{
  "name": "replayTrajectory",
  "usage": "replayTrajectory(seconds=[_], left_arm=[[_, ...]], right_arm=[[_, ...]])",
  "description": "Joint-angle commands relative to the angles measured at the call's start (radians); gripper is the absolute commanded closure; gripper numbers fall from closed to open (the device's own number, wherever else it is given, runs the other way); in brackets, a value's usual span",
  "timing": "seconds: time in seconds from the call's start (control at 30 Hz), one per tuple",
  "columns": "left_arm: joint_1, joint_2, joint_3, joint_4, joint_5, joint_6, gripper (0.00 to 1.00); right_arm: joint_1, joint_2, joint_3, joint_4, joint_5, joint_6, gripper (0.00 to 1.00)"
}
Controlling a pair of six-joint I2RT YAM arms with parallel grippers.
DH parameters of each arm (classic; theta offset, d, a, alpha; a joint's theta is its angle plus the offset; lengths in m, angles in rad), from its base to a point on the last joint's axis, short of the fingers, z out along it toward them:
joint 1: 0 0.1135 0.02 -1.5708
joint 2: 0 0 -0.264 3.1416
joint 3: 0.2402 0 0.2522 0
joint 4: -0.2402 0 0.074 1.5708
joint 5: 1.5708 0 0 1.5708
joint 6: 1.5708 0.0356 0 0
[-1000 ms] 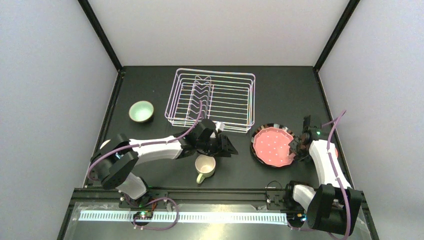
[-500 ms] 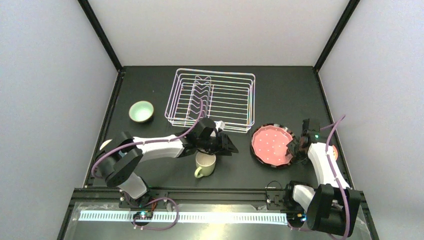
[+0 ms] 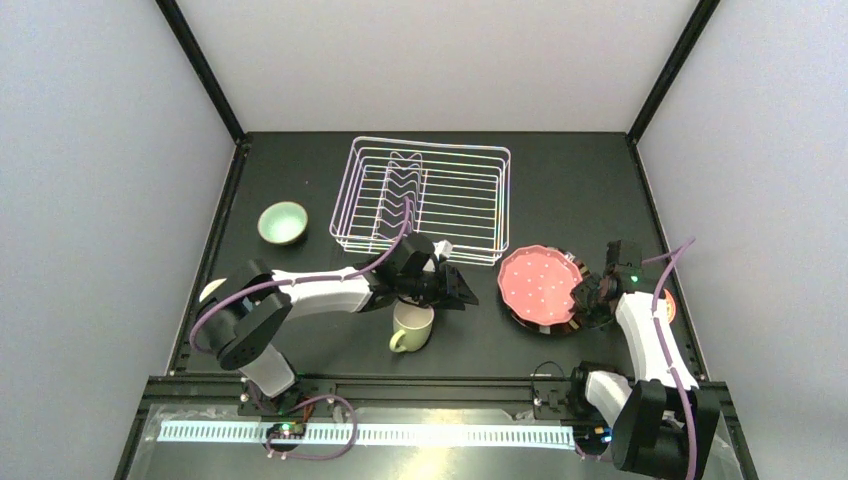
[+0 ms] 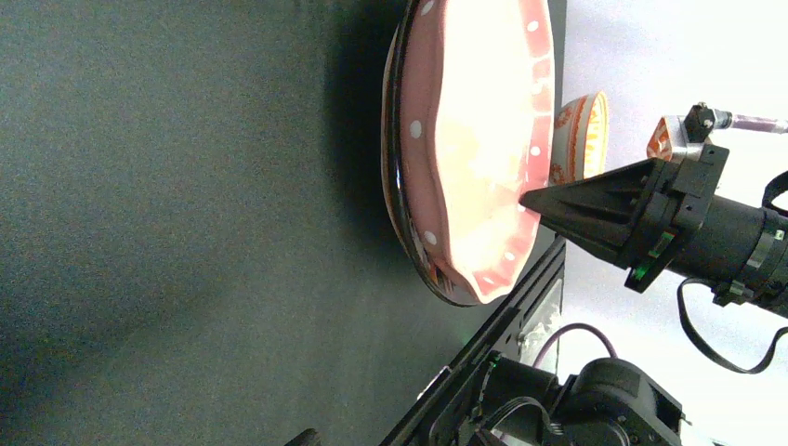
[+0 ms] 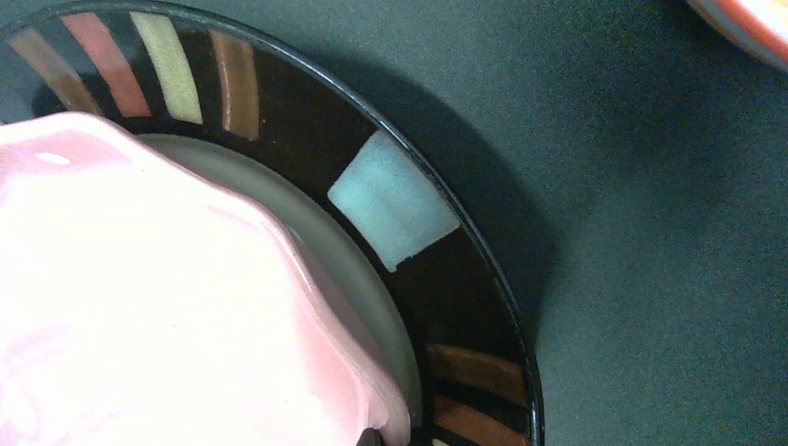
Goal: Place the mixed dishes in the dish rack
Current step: Grab the plate from the center of the board.
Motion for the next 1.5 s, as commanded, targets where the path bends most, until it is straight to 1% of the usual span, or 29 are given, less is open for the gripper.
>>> replayTrajectory(seconds=[0.0,0.27,0.83,1.17,1.47], left_arm=[[0.005,0.031,0.025,-0.057,0.013,0.019,0.06],[0.005,-0.002,0.011,-0.079,0.001,0.010,0.06],[-0.002,-0.188,-0.101,-0.135,-0.073,-0.034,0.06],[-0.010,-0.239,-0.084,-0.149,-0.097,-0.047,0.06],[-0.030,-0.191,-0.005,-0.146,-0.095,-0.049,0.05]], right_arm=[[0.000,-0.018,0.002,-0.011,-0.016,0.009,1.00],[0.000,-0.055,0.030,-0.050,-0.014,0.001,1.00],[0.000,-0.101,0.029,-0.055,-0.023,0.003,1.00],[0.000,-0.139,0.061,-0.076,-0.062,0.005,1.00],[0.000,-0.154,0.097,-0.084,-0.124,0.016,1.00]])
